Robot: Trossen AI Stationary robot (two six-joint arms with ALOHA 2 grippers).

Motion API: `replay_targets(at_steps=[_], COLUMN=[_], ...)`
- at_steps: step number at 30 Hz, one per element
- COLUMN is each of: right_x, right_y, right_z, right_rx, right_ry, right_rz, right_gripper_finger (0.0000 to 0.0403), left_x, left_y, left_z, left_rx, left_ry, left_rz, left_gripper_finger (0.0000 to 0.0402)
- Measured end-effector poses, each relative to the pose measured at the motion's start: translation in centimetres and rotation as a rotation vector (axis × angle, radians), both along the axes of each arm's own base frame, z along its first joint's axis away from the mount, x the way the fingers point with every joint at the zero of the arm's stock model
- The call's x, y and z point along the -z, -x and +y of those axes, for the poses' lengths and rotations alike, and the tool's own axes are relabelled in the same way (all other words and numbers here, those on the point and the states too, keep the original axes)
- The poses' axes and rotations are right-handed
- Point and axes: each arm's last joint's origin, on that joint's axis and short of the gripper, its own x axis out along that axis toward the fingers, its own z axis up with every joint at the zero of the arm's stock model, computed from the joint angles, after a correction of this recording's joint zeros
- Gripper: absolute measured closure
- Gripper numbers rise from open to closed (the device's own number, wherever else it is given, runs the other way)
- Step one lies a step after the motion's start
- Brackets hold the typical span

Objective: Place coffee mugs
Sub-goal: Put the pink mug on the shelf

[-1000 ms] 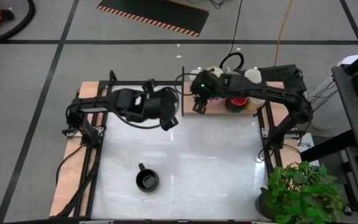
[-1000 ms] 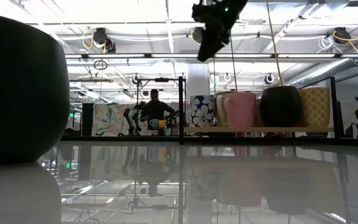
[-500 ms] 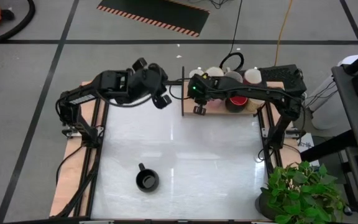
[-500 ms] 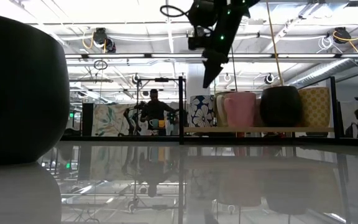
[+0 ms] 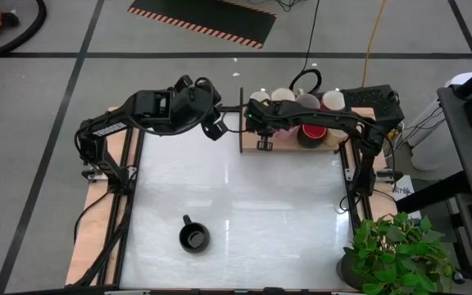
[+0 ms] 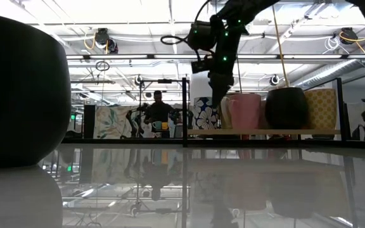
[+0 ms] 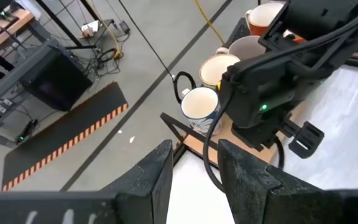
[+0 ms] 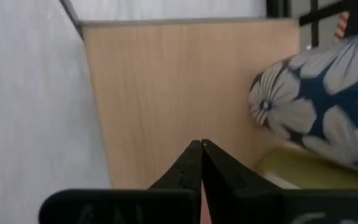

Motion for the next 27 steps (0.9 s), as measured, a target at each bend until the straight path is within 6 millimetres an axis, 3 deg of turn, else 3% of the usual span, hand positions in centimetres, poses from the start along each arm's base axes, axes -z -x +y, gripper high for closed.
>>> replay_targets(at_steps=[11, 18, 27], right_x=[0.5, 1.9, 1.9], right_y=[0.7, 2.4, 3.4], right_z=[0.3, 1.1, 3.1], right_rx=[0.032, 0.052, 0.121], right_ry=[-0.105, -0.184, -0.271], right_rz=[0.029, 0.193, 0.325], right_gripper_finger=[0.0402, 0.0403, 0.0403], left_x=[0.4, 0.8, 2.0], left_y=[-0.3, -0.4, -1.2], left_z=[1.4, 2.0, 1.9], left_rx=[-0.054, -0.072, -0.07], left_ry=[0.011, 0.011, 0.015], left_rz=[0.001, 0.008, 0.017], left_gripper_finger=[0.0268, 0.0268, 0.0268])
